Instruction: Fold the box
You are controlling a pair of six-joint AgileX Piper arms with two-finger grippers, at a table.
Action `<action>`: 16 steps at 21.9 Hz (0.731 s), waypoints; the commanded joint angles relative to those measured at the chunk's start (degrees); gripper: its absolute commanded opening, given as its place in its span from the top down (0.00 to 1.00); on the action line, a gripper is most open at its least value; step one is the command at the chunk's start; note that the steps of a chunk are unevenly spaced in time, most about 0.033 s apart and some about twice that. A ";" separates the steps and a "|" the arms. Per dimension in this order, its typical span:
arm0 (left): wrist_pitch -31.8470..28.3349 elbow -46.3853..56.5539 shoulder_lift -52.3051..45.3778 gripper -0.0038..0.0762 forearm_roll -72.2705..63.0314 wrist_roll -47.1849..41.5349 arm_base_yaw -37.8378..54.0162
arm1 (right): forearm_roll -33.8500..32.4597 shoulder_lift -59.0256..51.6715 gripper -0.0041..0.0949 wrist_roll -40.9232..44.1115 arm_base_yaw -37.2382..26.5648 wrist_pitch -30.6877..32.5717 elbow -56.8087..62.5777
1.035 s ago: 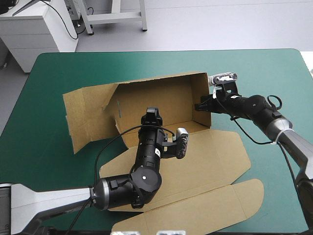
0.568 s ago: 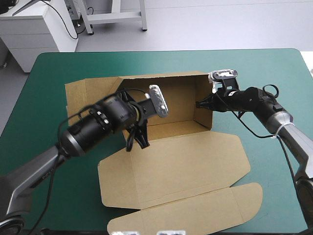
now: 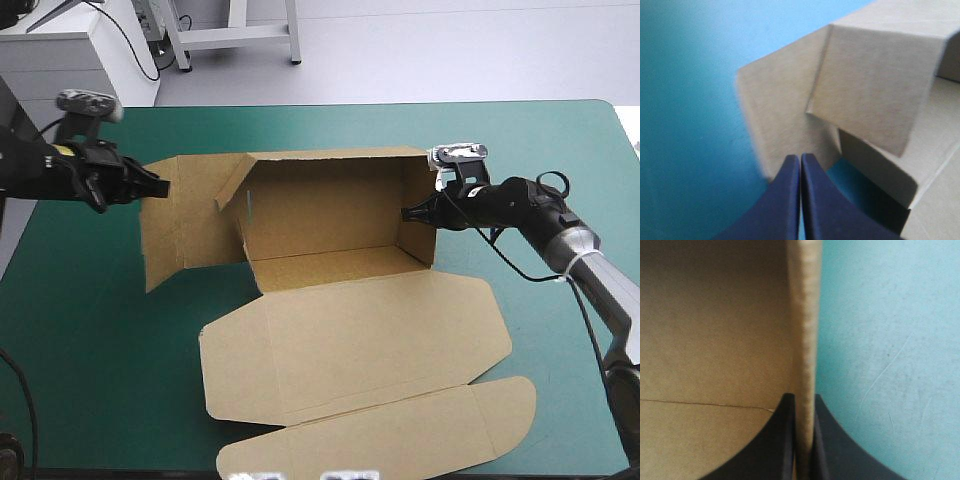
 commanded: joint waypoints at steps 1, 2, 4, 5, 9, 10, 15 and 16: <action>1.39 -0.79 -2.14 0.96 -9.78 2.31 12.10 | -3.07 -0.29 0.98 0.26 -0.12 6.18 -0.07; 1.55 -0.04 -2.30 0.96 -11.27 3.09 14.36 | -3.07 -0.29 0.98 0.27 -0.12 6.32 -0.07; 1.12 4.57 -3.24 0.96 -15.84 5.95 21.70 | -3.07 -0.29 0.98 0.27 -0.12 6.73 -0.07; -1.53 9.54 -4.13 0.96 -18.63 6.08 25.85 | -3.07 -0.29 0.98 0.27 -0.12 6.82 -0.07; -8.80 21.47 -4.56 0.96 -21.80 7.12 29.71 | -3.06 -0.29 0.98 0.56 -0.12 7.45 -0.07; -10.03 23.14 -4.56 0.96 -22.08 7.86 29.71 | -3.06 -0.29 0.98 0.81 -0.12 7.74 -0.07; -12.26 25.21 -4.66 0.96 -22.81 8.29 29.71 | -10.29 -0.29 0.98 12.23 -0.12 21.09 -8.55; -12.26 25.21 -4.66 0.96 -22.81 8.29 29.71 | -12.34 -0.29 0.98 13.83 -0.12 25.10 -11.39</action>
